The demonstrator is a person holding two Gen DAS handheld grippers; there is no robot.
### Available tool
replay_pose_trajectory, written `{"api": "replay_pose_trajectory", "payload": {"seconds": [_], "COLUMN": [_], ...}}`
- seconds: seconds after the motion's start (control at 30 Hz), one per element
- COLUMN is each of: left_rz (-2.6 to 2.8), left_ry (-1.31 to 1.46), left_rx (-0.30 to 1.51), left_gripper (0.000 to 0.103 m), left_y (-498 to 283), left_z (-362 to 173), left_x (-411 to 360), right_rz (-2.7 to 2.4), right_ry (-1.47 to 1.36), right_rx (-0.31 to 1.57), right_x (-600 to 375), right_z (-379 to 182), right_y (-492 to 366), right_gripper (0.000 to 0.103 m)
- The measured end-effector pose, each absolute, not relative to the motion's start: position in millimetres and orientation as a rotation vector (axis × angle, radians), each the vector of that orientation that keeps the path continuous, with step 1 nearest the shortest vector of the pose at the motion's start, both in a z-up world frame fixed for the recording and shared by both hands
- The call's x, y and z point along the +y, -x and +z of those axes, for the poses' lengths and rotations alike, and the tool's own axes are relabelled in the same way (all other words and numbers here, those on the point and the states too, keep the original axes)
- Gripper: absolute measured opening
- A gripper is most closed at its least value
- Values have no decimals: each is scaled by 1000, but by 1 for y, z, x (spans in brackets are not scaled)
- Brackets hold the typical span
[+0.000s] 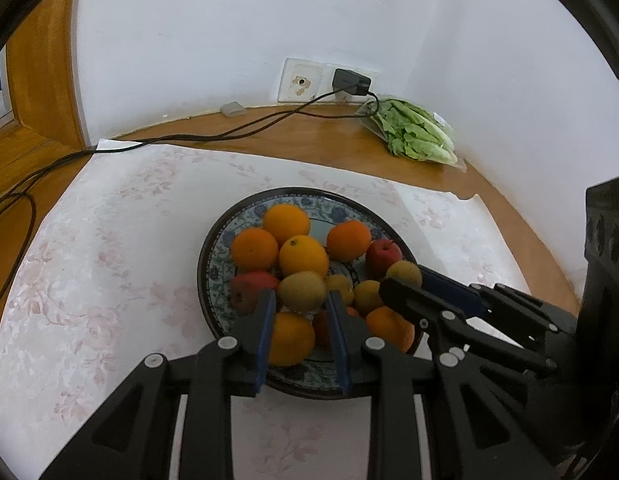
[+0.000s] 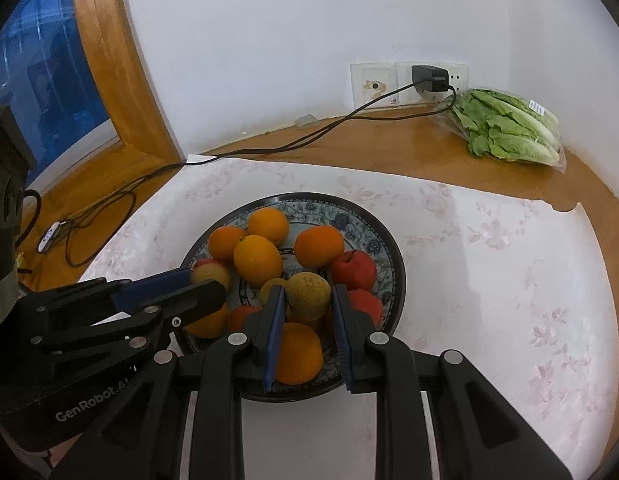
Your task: Organize fruits
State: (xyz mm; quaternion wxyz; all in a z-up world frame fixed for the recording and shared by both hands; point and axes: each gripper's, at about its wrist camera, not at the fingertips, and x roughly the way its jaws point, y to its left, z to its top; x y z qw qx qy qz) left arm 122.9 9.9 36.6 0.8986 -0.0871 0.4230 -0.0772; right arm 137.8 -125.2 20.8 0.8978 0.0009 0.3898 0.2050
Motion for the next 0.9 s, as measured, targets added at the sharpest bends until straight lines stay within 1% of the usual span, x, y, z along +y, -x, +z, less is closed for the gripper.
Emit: {"api": "replay_pose_trajectory", "payload": {"seconds": [0.07,0.17,0.23,0.3,0.43,0.67,0.83,0.9], "left_rz": [-159,-151,-143,-140,-135,-139,-133,-123], "left_ry": [174,174,184,198,189,168,146,140], "left_rx": [875,872,870,867,864,863,861,863], "left_gripper": [26,33,42,48,57,66,77,78], "left_y": [-122,-120,-119,-116,-109,-90,-75,-69], "left_z": [38,40,41,44,48,56,59,59], "left_x": [9,11,13,17,18,15,12,12], "right_rz": [424,414,408,407,401,396,391,391], "right_ry": [-3,-3,-15,-34,-45,-56,-60,-66], "right_rx": [807,799,796,793,785,771,769,774], "right_x": [-126,-128,-132,-136,-142,-150,-157,-159], "right_z": [21,23,24,26,30,38,41,41], "right_y": [-138,-136,-136,-135,-129,-112,-97,-90], "right_gripper": [27,34,39,45,51,61,66,71]}}
